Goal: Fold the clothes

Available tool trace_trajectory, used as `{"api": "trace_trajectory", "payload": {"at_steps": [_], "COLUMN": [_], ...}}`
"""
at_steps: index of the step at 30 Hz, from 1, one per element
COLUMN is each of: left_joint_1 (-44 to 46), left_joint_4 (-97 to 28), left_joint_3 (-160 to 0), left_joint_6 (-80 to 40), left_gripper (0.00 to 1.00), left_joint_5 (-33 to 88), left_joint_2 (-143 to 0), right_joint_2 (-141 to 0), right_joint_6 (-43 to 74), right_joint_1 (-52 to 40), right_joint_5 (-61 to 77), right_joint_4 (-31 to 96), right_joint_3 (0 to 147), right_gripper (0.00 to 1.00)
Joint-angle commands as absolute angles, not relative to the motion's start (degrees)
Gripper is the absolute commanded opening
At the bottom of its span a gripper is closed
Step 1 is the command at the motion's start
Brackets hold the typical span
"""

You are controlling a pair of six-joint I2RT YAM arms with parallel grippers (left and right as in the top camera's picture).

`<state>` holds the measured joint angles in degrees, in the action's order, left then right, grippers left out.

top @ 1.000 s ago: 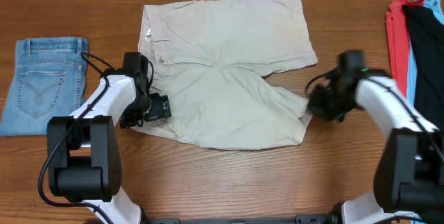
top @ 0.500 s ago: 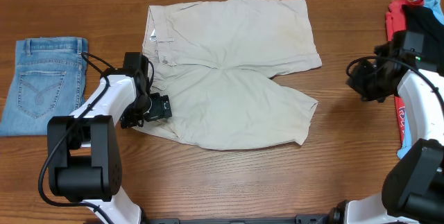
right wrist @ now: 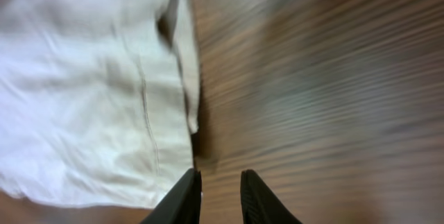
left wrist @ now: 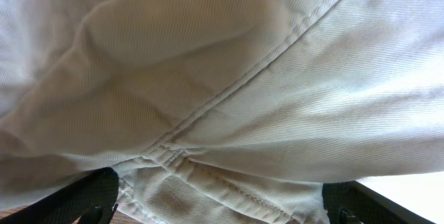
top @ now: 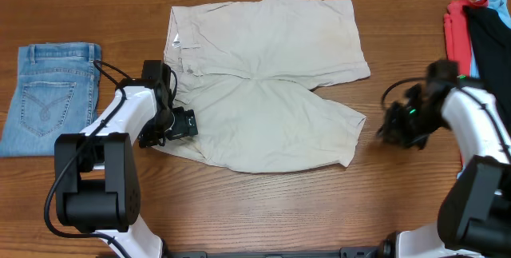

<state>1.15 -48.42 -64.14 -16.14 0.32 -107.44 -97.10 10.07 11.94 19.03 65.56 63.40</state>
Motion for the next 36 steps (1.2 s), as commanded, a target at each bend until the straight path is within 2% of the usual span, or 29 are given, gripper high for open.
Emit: {"api": "trace_trajectory", "payload": {"at_steps": [1, 6, 9, 11, 16, 18, 20, 21, 22, 27, 33, 36], "left_joint_1": [1.85, 1.85, 1.85, 1.85, 1.85, 1.85, 1.85, 1.85, 1.85, 1.80, 1.80, 1.80], "left_joint_4": [-47.94, -47.99, -47.97, -47.97, -47.99, -47.97, -47.94, -47.92, -47.92, -48.12, -47.97, -47.99], "left_joint_3": [-60.38, -60.38, -60.38, -60.38, -60.38, -60.38, -60.38, -60.38, -60.38, -60.38, -60.38, -60.38], "left_joint_6": [-15.84, -15.84, -15.84, -15.84, -15.81, -15.84, -15.84, -15.84, -15.84, -15.55, -15.44, -15.44], "left_gripper": [0.97, 0.97, 0.97, 0.97, 0.97, 0.97, 0.97, 0.97, 0.97, 0.97, 0.97, 0.97], "left_joint_5": [-2.92, -2.92, -2.92, -2.92, -2.94, -2.94, -2.92, -2.92, -2.92, -2.94, -2.94, -2.94], "left_joint_2": [-113.40, -113.40, -113.40, -113.40, -113.40, -113.40, -113.40, -113.40, -113.40, -113.40, -113.40, -113.40], "right_joint_2": [-97.58, -97.58, -97.58, -97.58, -97.60, -97.60, -97.60, -97.60, -97.60, -96.40, -94.50, -94.50], "right_joint_6": [7.68, 7.68, 7.68, 7.68, 8.14, 8.10, 8.10, 8.10, 8.10, 7.05, 4.27, 5.21], "right_joint_1": [8.21, 4.71, 3.75, 3.36, 2.55, 2.11, 1.78, 1.76, 1.76, 3.38, 6.26, 6.24], "right_joint_5": [24.80, 26.74, 27.11, 27.14, 27.24, 27.70, 28.58, 28.82, 28.82, 30.30, 26.50, 20.62], "right_joint_4": [62.57, 55.53, 51.44, 48.73, 44.75, 43.42, 42.33, 41.87, 41.63, 49.01, 72.44, 78.24], "right_joint_3": [57.56, 51.96, 50.19, 49.58, 49.01, 49.01, 49.01, 49.01, 49.04, 54.33, 76.58, 85.21], "right_gripper": [0.23, 0.24, 0.38, 0.42, 0.42, 0.38, 0.20, 0.06, 0.04, 0.04, 0.04, 0.08]}}
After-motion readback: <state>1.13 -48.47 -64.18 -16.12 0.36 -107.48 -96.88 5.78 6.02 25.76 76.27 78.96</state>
